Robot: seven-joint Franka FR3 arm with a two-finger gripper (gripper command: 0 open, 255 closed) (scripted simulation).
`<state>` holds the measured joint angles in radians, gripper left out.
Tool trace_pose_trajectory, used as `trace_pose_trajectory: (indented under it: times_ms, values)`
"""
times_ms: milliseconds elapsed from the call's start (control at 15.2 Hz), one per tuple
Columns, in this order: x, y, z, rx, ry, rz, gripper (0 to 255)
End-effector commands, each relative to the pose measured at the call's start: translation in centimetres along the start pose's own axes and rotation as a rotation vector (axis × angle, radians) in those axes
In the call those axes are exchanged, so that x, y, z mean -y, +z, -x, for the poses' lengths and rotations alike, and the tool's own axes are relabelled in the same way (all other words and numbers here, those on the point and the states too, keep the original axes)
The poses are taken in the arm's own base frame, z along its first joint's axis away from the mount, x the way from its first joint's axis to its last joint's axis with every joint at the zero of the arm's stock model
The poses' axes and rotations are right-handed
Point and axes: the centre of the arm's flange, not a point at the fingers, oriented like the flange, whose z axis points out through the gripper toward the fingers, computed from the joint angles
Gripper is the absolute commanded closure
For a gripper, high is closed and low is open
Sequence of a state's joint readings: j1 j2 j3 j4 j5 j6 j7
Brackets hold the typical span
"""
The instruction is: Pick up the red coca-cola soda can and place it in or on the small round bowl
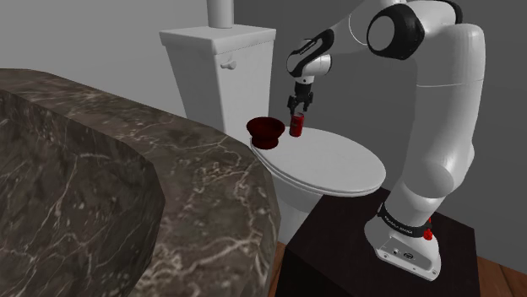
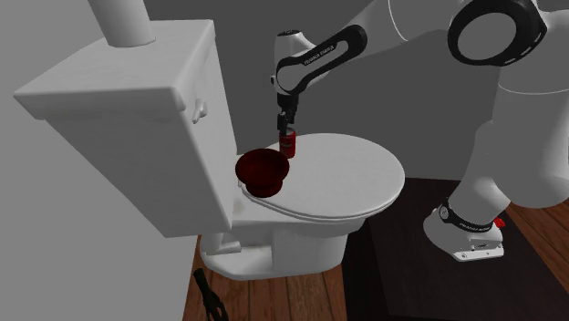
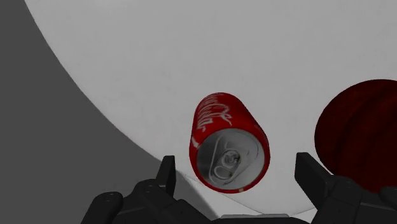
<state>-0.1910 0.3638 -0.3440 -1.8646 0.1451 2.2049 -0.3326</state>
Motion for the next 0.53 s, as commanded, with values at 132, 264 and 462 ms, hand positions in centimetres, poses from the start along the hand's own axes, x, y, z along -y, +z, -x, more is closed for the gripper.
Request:
trace_pose_trajectory:
  times_ms: [132, 264, 462]
  values:
    - [-0.1, 2.3, -0.2, 0.0, 0.001, 0.0, 0]
    - [-0.1, 3.3, -0.2, 0.0, 0.001, 0.0, 0]
    - [-0.1, 3.6, -0.2, 0.0, 0.001, 0.0, 0]
